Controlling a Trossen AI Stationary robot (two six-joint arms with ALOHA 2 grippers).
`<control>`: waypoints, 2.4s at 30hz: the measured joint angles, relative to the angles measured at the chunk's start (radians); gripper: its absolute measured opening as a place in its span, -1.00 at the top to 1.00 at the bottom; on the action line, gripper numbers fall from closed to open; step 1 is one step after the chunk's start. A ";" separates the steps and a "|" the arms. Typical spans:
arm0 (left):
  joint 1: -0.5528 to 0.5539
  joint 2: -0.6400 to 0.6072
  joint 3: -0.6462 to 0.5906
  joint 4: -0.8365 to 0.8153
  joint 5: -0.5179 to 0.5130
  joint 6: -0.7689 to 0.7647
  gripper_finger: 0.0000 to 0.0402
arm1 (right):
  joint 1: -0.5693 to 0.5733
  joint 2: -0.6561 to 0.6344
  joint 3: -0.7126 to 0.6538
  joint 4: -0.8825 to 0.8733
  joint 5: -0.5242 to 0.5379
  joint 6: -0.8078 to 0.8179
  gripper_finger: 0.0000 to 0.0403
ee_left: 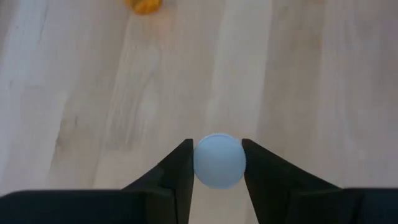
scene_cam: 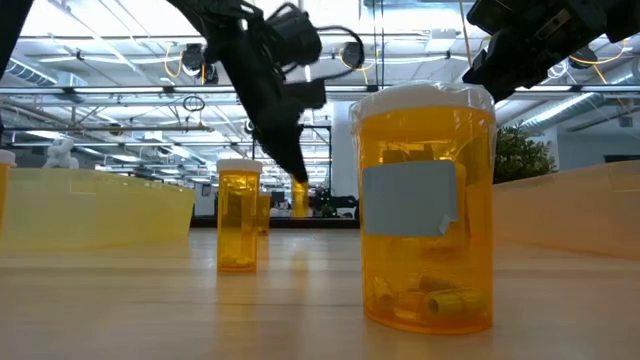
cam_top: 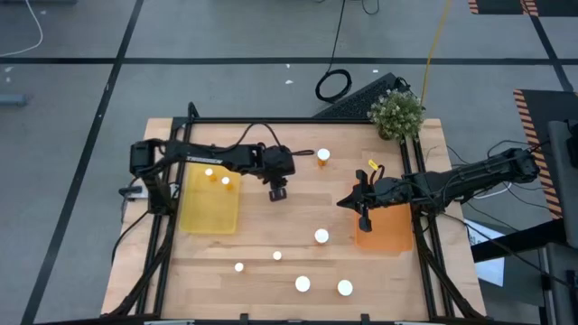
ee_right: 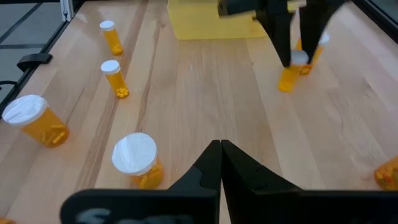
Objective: Pick and place medicine bottles into bin by pill shape (circle, oval)
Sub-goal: Put the small orange pill bottle into the yellow bin
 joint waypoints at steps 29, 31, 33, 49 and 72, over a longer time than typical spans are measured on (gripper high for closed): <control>-0.249 -0.399 -0.008 -0.620 -0.228 -0.342 0.38 | 0.002 0.000 0.000 0.009 -0.001 0.004 1.00; -0.260 -0.410 -0.026 -0.622 -0.243 -0.373 0.38 | 0.002 0.000 0.000 0.009 -0.001 0.005 1.00; -0.272 -0.423 -0.056 -0.642 -0.244 -0.408 0.38 | 0.002 0.000 0.000 0.009 -0.001 0.011 1.00; -0.320 -0.710 -0.395 -0.621 -0.314 -0.706 0.38 | 0.002 0.000 0.000 0.009 0.001 0.012 1.00; -0.281 -0.868 -0.688 -0.529 -0.348 -0.851 0.38 | 0.001 0.000 0.000 0.009 0.005 0.009 1.00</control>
